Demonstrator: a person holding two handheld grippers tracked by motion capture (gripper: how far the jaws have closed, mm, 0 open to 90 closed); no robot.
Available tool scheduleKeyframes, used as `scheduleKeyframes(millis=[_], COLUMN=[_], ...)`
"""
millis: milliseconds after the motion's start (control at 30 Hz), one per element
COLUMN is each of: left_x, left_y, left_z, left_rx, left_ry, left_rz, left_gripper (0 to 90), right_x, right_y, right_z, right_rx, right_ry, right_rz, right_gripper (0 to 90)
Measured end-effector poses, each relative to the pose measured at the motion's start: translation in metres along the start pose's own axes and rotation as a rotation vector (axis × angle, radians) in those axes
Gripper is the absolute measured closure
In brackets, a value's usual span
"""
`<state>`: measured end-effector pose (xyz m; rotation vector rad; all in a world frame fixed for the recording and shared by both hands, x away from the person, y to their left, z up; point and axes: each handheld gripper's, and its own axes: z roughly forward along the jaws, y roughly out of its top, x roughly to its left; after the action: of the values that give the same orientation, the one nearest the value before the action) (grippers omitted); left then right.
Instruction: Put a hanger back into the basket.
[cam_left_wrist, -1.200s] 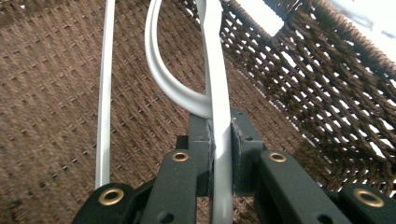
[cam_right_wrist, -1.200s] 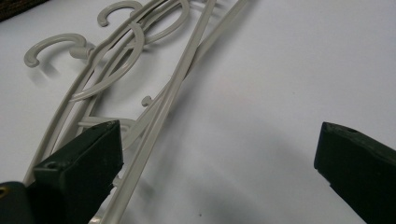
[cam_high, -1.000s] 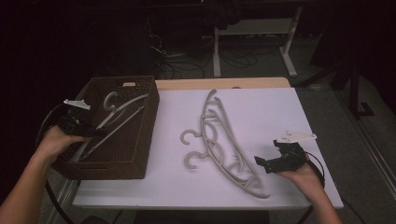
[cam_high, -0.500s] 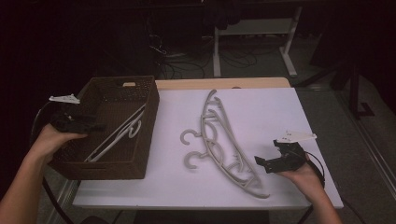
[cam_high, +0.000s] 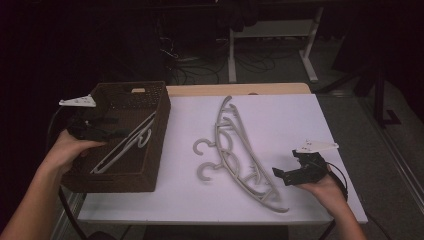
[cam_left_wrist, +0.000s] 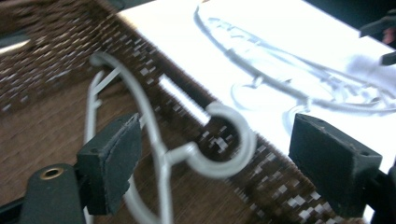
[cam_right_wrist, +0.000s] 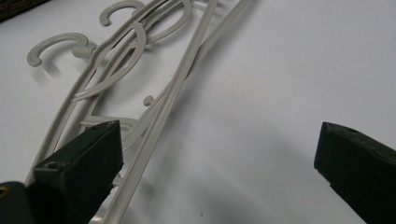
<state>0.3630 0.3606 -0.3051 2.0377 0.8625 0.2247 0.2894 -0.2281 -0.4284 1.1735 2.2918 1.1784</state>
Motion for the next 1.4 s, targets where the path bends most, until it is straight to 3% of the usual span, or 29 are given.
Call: scheduleKeyframes(millis=[33,367,733,900,1100,1233,1400], left_x=[-0.010,-0.053,-0.094,-0.111,-0.126,-0.130,-0.136], left_y=[0.006,0.028,0.040,0.041,0.034,0.023,0.008], left_z=[0.007,0.038,0.086,0.104,0.126,0.143,0.162], left_rx=[-0.019,-0.069,-0.054,-0.059,-0.062,-0.058,-0.021], left_ry=[-0.020,-0.102,-0.183,-0.191,-0.205,-0.210,-0.207], left_rz=[0.016,0.077,0.116,0.135,0.134,0.113,0.131], left_gripper=[14.1,5.9,1.5,1.5,6.4,14.5,26.9], right_x=[0.000,0.000,0.000,0.002,0.003,0.004,0.007], right_y=[0.000,0.000,0.000,0.000,0.000,0.000,0.000], right_z=[0.000,0.000,0.001,0.002,0.003,0.004,0.005], right_rx=[0.001,0.001,0.006,0.012,0.020,0.028,0.039], right_ry=[0.002,0.002,0.009,0.013,0.008,0.008,0.011], right_rz=[-0.002,-0.002,-0.003,-0.004,-0.015,-0.021,-0.017], right_gripper=[1.0,0.9,1.0,1.0,1.0,1.0,1.4])
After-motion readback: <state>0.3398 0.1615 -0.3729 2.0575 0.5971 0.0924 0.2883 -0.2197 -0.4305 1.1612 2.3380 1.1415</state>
